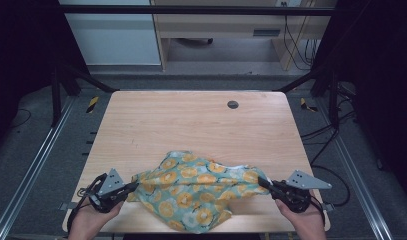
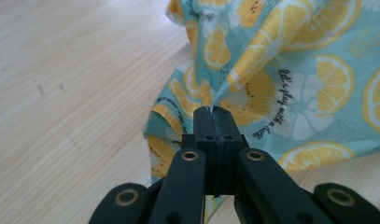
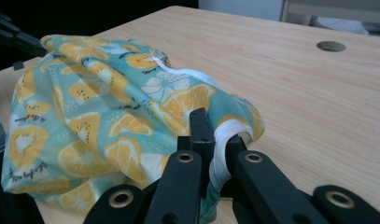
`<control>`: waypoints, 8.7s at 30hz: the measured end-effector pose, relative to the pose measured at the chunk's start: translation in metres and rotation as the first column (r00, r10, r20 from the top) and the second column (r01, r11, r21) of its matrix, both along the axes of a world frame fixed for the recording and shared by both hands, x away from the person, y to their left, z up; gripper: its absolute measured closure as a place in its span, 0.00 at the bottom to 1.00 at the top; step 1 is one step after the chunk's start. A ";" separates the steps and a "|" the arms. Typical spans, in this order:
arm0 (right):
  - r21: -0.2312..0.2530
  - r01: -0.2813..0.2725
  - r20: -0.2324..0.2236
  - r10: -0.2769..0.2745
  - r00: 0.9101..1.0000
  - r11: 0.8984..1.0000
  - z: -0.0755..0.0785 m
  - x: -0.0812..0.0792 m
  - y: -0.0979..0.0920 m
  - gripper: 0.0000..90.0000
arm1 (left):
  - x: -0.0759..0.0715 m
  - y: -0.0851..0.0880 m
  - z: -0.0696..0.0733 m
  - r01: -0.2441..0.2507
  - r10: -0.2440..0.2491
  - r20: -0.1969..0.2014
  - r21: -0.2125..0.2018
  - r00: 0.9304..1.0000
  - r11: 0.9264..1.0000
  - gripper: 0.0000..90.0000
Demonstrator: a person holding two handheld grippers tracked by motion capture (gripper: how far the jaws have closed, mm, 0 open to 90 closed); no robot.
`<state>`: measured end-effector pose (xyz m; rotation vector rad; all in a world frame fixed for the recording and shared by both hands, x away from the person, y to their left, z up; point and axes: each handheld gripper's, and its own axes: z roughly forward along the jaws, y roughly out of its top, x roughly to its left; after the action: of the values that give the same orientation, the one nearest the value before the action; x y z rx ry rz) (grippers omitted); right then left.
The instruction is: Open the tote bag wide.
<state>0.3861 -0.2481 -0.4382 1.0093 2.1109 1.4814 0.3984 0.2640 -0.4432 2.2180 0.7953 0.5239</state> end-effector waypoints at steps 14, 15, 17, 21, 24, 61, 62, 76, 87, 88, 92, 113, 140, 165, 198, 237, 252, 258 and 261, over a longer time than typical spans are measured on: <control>-0.039 -0.106 -0.067 0.103 0.992 0.994 -0.014 0.000 0.001 1.00 | 0.004 -0.013 -0.019 0.104 -0.097 -0.103 0.056 0.990 0.993 1.00; -0.043 -0.108 -0.072 0.105 0.992 0.993 -0.014 0.000 0.001 1.00 | 0.004 -0.014 -0.020 0.108 -0.101 -0.109 0.057 0.989 0.992 1.00; -0.054 -0.119 -0.081 0.114 0.990 0.991 -0.016 0.001 0.002 1.00 | 0.005 -0.015 -0.022 0.118 -0.109 -0.117 0.072 0.987 0.990 1.00; -0.078 -0.130 -0.096 0.122 0.988 0.988 -0.019 0.002 0.004 1.00 | 0.009 -0.019 -0.026 0.114 -0.102 -0.123 0.088 0.987 0.990 1.00; -0.107 -0.135 -0.129 0.121 0.984 0.985 -0.024 0.006 0.008 1.00 | 0.013 -0.023 -0.029 0.113 -0.100 -0.130 0.101 0.986 0.988 1.00; -0.254 -0.155 -0.228 0.097 0.969 0.955 -0.041 0.030 0.030 1.00 | 0.022 -0.034 -0.036 0.097 -0.078 -0.139 0.138 0.987 0.986 1.00; -0.252 -0.156 -0.224 0.099 0.969 0.955 -0.041 0.030 0.030 1.00 | 0.021 -0.033 -0.036 0.094 -0.076 -0.133 0.135 0.988 0.986 1.00; -0.266 -0.153 -0.220 0.095 0.971 0.952 -0.043 0.031 0.029 1.00 | 0.018 -0.018 0.015 0.013 -0.013 0.005 -0.049 1.000 0.999 0.43; -0.267 -0.149 -0.214 0.092 0.972 0.952 -0.042 0.031 0.029 1.00 | 0.075 -0.050 0.035 -0.005 0.003 -0.033 -0.058 0.999 0.998 0.40; -0.264 -0.150 -0.215 0.094 0.972 0.953 -0.042 0.031 0.029 1.00 | 0.082 -0.054 0.035 -0.009 0.007 -0.046 -0.050 0.999 0.999 0.40; -0.266 -0.150 -0.209 0.095 0.973 0.952 -0.042 0.031 0.028 1.00 | 0.098 -0.066 0.034 0.014 -0.020 -0.105 -0.060 0.994 0.998 0.36; -0.249 -0.122 -0.164 0.083 0.983 0.961 -0.036 0.034 0.028 1.00 | 0.108 -0.065 0.025 0.025 -0.033 -0.145 -0.055 0.989 0.998 0.27; -0.237 -0.135 -0.128 0.107 0.986 0.962 -0.031 0.058 0.048 1.00 | 0.124 -0.082 -0.013 0.078 -0.072 -0.250 0.012 0.966 0.997 0.85; -0.128 -0.103 0.106 0.117 0.987 0.986 0.042 0.021 0.044 1.00 | 0.030 -0.022 0.079 -0.011 0.026 0.160 -0.091 0.987 0.996 1.00; -0.147 -0.238 0.000 0.241 0.971 0.960 -0.009 -0.012 0.042 1.00 | -0.020 -0.010 -0.002 0.101 -0.100 0.023 -0.033 0.995 0.994 1.00; -0.226 -0.256 -0.011 0.260 0.965 0.940 0.025 0.005 0.082 0.78 | -0.006 -0.036 0.003 0.009 -0.009 0.298 0.001 0.955 1.000 1.00; -0.290 -0.359 -0.067 0.355 0.932 0.887 0.026 0.025 0.147 0.83 | -0.010 -0.030 0.009 0.014 -0.001 0.335 -0.037 0.942 0.999 1.00; -0.284 -0.339 -0.081 0.330 0.940 0.897 0.022 0.028 0.140 0.74 | -0.012 -0.032 0.010 0.039 -0.022 0.340 -0.043 0.940 0.998 1.00; -0.251 -0.331 -0.059 0.327 0.943 0.910 0.028 0.031 0.138 0.75 | -0.013 -0.034 0.009 0.066 -0.050 0.335 -0.035 0.941 0.997 1.00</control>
<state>0.4173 -0.1104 -0.4097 0.5924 2.5001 1.2899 0.3857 0.2297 -0.4345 2.0283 0.5554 0.8179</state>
